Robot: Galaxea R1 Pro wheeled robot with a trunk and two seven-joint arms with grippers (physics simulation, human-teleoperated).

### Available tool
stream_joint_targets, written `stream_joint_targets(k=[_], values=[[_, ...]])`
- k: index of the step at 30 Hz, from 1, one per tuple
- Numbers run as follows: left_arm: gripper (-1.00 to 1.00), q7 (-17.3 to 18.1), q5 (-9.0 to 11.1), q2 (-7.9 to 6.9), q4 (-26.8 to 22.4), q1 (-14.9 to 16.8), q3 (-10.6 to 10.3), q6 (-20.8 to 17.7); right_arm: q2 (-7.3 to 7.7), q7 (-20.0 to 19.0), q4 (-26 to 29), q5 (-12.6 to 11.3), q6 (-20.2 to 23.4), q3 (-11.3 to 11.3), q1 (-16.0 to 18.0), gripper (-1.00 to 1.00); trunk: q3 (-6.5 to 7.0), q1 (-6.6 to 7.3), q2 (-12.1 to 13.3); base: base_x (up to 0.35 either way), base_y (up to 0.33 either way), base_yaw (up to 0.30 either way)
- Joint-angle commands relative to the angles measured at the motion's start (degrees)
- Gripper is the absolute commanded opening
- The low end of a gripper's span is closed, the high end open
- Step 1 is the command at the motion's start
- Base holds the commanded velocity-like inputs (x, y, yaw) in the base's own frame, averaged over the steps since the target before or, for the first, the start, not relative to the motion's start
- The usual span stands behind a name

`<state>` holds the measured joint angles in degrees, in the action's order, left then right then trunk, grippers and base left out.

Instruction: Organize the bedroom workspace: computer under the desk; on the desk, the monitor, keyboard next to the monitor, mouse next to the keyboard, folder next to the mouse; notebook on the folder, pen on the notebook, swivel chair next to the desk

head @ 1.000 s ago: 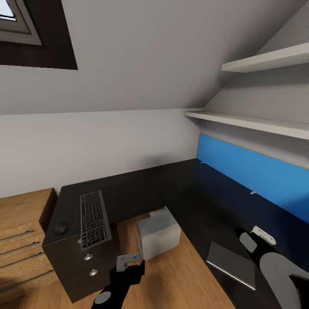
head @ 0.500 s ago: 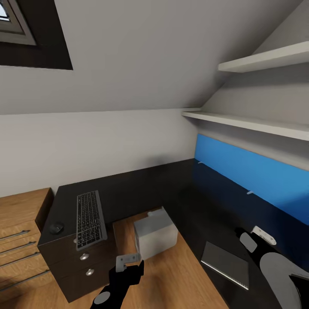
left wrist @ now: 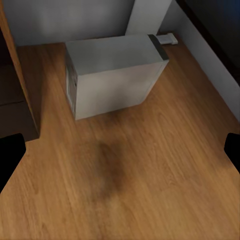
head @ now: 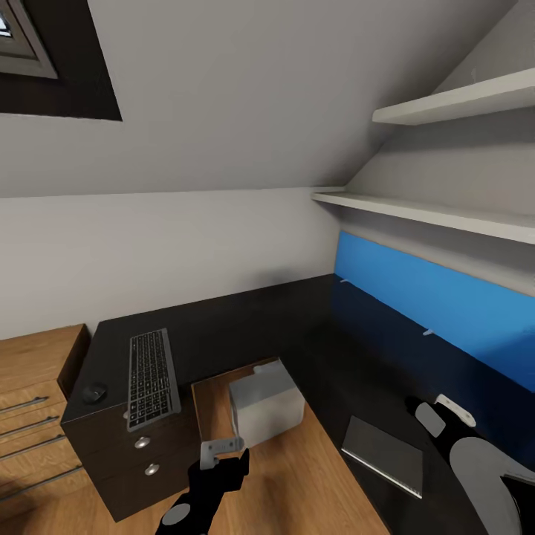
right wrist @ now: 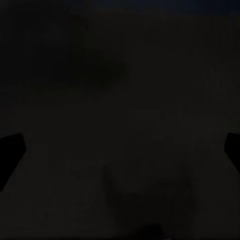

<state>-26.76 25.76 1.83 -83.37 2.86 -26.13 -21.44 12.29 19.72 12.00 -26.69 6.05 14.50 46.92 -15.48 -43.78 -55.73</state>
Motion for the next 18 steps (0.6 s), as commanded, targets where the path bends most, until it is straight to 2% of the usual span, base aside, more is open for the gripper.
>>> stream_joint_targets(k=[1,13,18], values=[[1.0,-0.5,0.5,-0.01,-0.1,0.0,-0.1,-0.1,0.01,0.3,0.1,-0.3,0.4,0.0,0.0,1.0,-0.26,-0.23,-0.5,-0.001,-0.003,0.0],[1.0,-0.6,0.5,0.02,-0.1,0.0,0.0,-0.1,0.01,0.2,0.1,-0.3,0.9,0.7,0.0,1.0,-2.42,-2.87,-5.3,0.0,0.0,0.0],[1.0,-0.6,0.5,0.02,-0.1,0.0,0.0,-0.1,0.01,0.2,0.1,-0.3,0.9,0.7,0.0,1.0,-2.42,-2.87,-5.3,0.0,0.0,0.0]])
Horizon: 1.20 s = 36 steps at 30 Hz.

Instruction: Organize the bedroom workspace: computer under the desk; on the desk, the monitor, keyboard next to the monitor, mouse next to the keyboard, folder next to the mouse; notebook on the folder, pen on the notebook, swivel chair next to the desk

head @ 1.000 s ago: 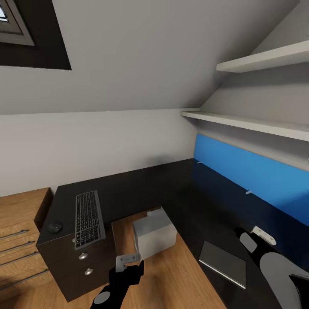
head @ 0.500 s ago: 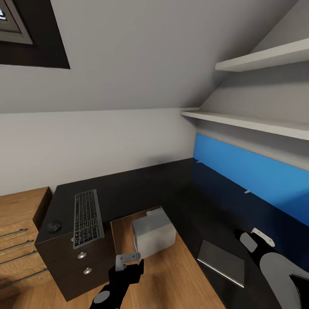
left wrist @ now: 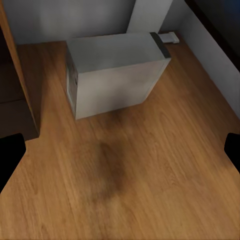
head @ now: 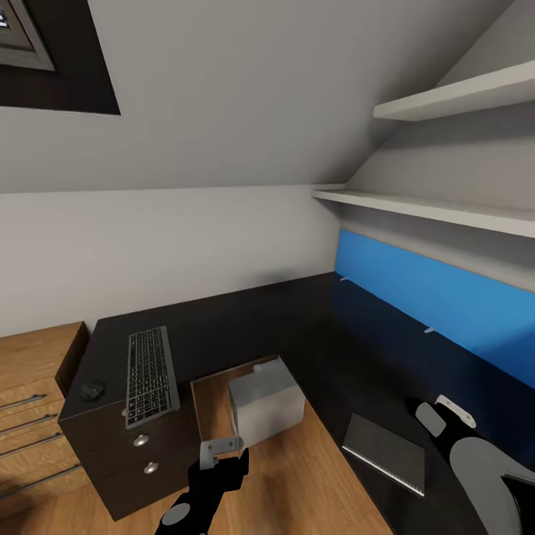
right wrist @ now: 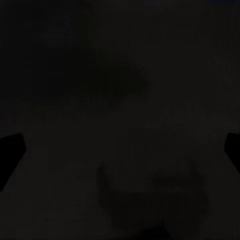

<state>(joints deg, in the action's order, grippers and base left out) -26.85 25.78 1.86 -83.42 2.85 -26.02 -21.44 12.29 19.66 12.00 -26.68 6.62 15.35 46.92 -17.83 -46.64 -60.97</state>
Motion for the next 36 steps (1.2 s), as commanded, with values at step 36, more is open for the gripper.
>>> stream_joint_targets(k=[36], values=[[1.0,-0.2,0.4,-0.19,0.4,0.1,-0.1,-0.2,-0.08,0.1,0.1,-0.3,0.3,-0.2,0.0,1.0,-0.07,0.0,-0.1,-0.084,0.059,0.0]])
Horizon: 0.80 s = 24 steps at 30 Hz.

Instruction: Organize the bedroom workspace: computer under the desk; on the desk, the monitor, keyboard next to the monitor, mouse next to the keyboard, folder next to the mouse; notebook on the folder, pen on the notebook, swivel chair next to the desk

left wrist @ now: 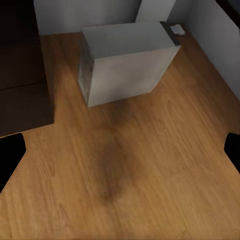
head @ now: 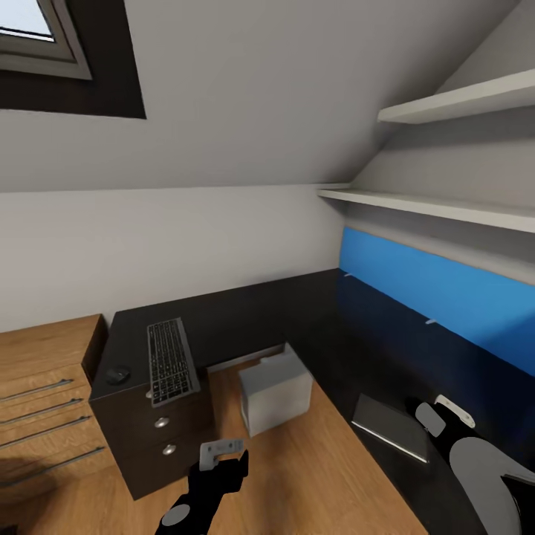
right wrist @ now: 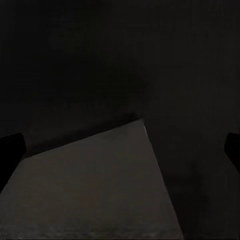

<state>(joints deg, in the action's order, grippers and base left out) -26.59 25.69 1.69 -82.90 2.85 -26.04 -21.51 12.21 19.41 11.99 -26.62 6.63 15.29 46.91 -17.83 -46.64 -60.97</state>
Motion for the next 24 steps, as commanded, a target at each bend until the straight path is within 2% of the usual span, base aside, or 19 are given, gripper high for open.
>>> stream_joint_targets(k=[1,15,24], values=[[1.0,-0.5,0.5,-0.02,-0.1,0.1,-0.1,-0.1,0.01,0.3,0.1,-0.4,0.3,-0.2,0.0,1.0,-0.07,0.0,-0.1,-0.02,0.267,0.0],[1.0,-0.5,0.4,-0.02,-0.1,0.1,-0.1,-0.1,-0.08,0.4,0.1,-0.3,0.3,-0.2,0.0,1.0,-0.07,0.0,-0.1,-0.004,0.225,0.0],[1.0,-0.5,0.5,-0.02,-0.1,0.1,-0.1,-0.2,-0.09,0.3,0.1,-0.3,0.2,-0.2,0.0,1.0,-0.07,0.0,-0.1,0.0,0.044,0.0]])
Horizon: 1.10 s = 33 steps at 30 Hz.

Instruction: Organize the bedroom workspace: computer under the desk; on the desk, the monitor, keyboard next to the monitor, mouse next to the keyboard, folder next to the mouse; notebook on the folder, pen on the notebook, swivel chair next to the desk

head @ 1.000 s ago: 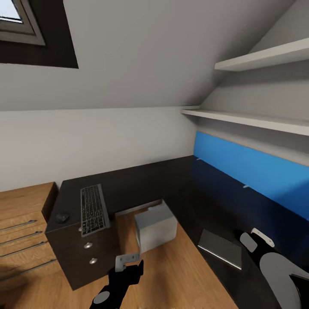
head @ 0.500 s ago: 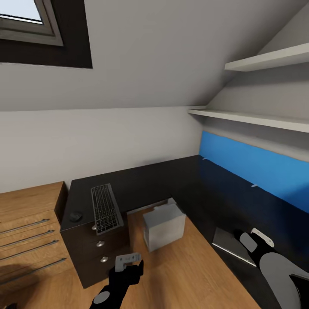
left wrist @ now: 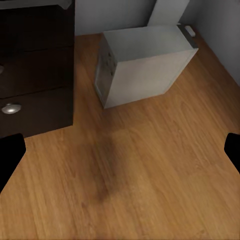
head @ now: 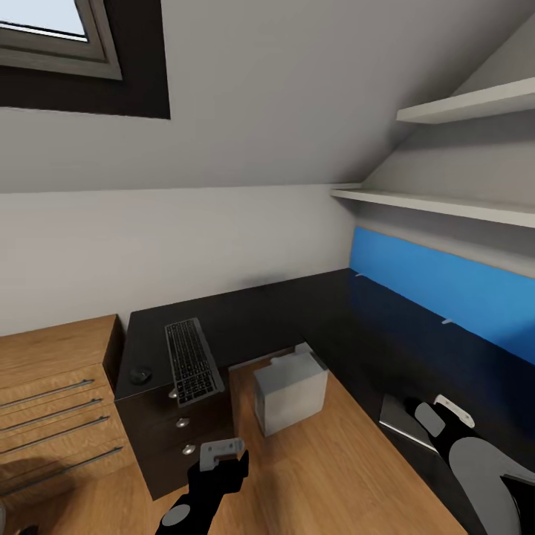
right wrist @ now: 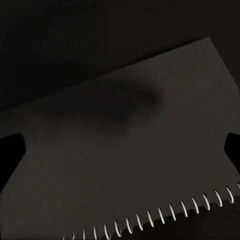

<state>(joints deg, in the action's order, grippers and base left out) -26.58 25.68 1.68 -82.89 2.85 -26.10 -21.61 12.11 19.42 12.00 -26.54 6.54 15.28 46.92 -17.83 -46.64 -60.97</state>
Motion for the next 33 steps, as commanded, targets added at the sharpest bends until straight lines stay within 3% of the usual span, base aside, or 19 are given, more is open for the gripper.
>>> stream_joint_targets(k=[1,18,33], values=[[1.0,-0.5,0.5,-0.01,-0.1,0.1,-0.1,-0.1,0.0,0.3,0.1,-0.4,0.3,-0.2,0.0,1.0,-0.07,-0.01,-0.1,0.0,0.007,0.0],[1.0,-0.5,0.3,0.06,-0.1,0.1,-0.2,-0.2,0.02,0.3,0.1,-0.4,0.0,-0.2,0.0,1.0,-0.07,-0.01,-0.1,0.006,0.0,0.0],[1.0,-0.5,0.4,0.07,-0.1,0.1,-0.3,-0.3,0.07,0.3,0.2,-0.4,-0.2,-0.1,0.0,1.0,-0.07,-0.01,-0.1,0.155,-0.101,0.0]])
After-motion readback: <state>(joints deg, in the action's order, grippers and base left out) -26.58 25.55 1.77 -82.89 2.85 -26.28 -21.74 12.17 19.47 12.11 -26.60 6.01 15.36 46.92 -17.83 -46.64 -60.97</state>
